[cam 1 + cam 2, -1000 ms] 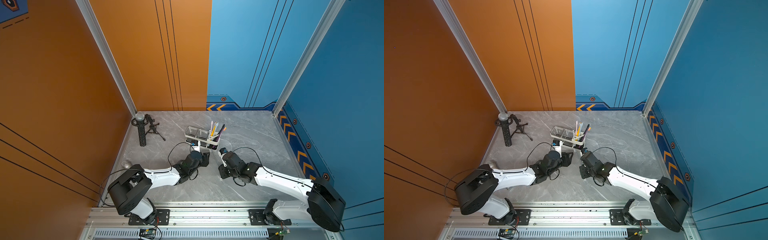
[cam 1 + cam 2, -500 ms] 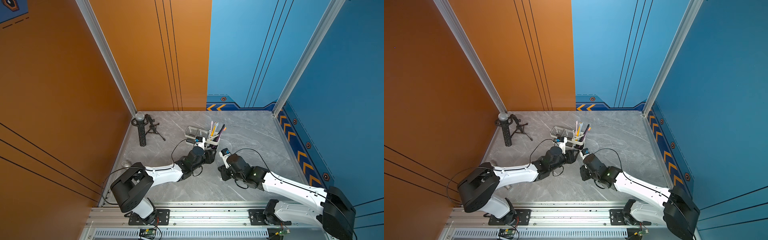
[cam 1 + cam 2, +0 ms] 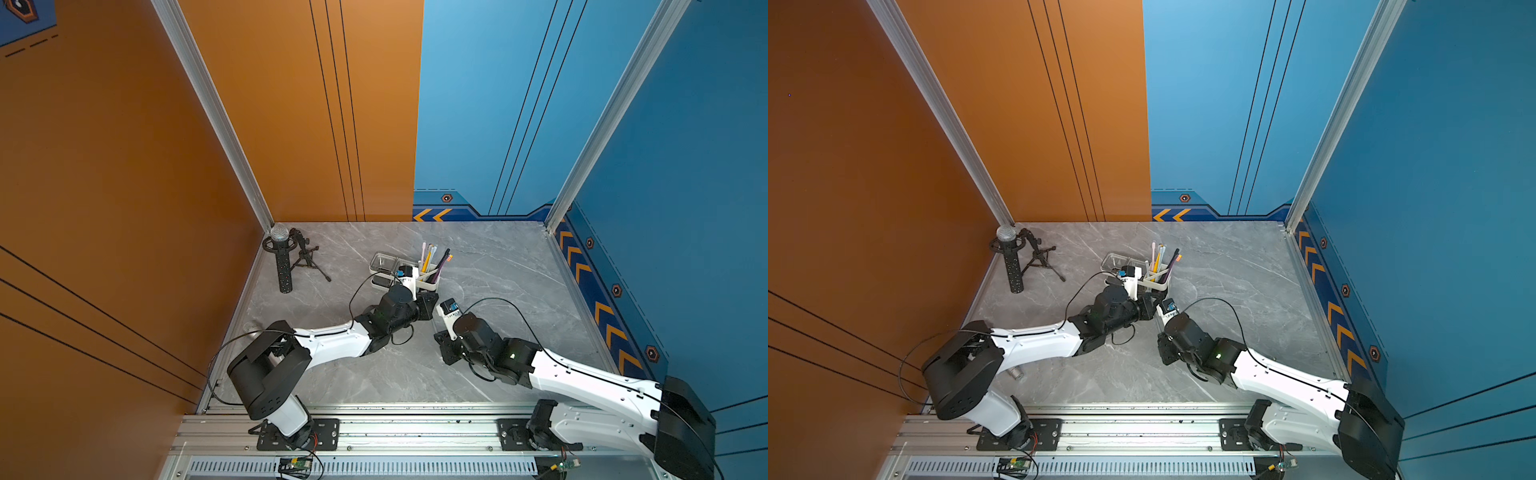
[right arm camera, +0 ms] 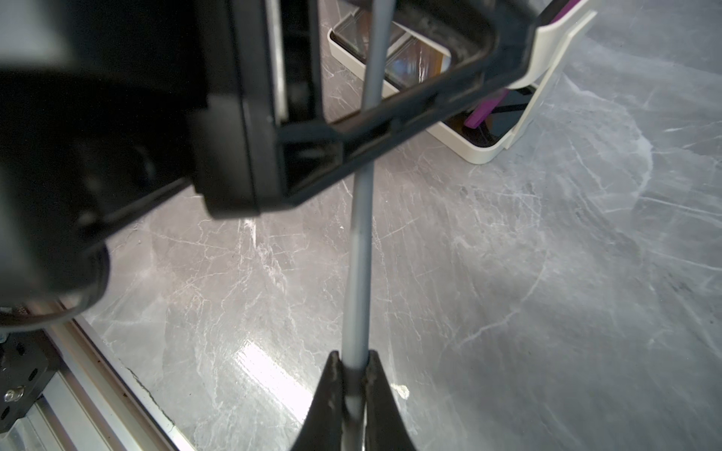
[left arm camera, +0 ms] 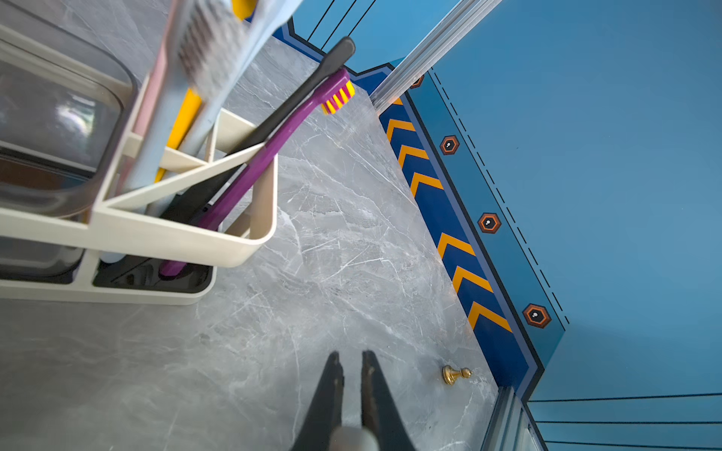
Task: Place the toothbrush into the toothbrush holder
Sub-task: Pick up the toothbrush from the center of the board, then place the toothbrush in the toothbrush holder.
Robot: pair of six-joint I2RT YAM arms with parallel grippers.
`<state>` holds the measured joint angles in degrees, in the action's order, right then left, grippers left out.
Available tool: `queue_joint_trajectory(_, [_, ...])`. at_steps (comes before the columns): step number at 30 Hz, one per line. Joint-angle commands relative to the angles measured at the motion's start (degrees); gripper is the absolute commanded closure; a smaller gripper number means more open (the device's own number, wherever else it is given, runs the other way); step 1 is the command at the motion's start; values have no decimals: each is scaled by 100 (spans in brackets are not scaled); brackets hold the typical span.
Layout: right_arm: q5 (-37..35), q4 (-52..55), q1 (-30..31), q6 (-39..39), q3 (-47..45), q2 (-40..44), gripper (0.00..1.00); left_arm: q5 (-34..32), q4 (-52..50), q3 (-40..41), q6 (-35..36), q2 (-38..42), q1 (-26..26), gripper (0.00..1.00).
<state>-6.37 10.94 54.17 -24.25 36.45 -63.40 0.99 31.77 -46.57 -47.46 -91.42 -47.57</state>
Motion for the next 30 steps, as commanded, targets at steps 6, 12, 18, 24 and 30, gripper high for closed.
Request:
queue_joint_trajectory(6, [-613,293,-46,110,-192,691,61,-123,-303,-77,985,334,274,100])
queue_joint_trajectory(12, [-997,627,-256,32,-426,1422,50,77,-303,-486,1591,528,489,100])
queue_joint_trajectory(18, [-1135,934,-844,-70,-579,1987,45,-40,-303,-860,2556,362,696,100])
queue_joint_trajectory(24, [-767,1131,-1357,-113,-688,2205,45,-486,-3,-1422,4082,-6,660,100])
queue_joint_trajectory(30, [-481,1146,-1814,-4,-754,2263,44,-183,1084,-1518,4605,-342,644,100])
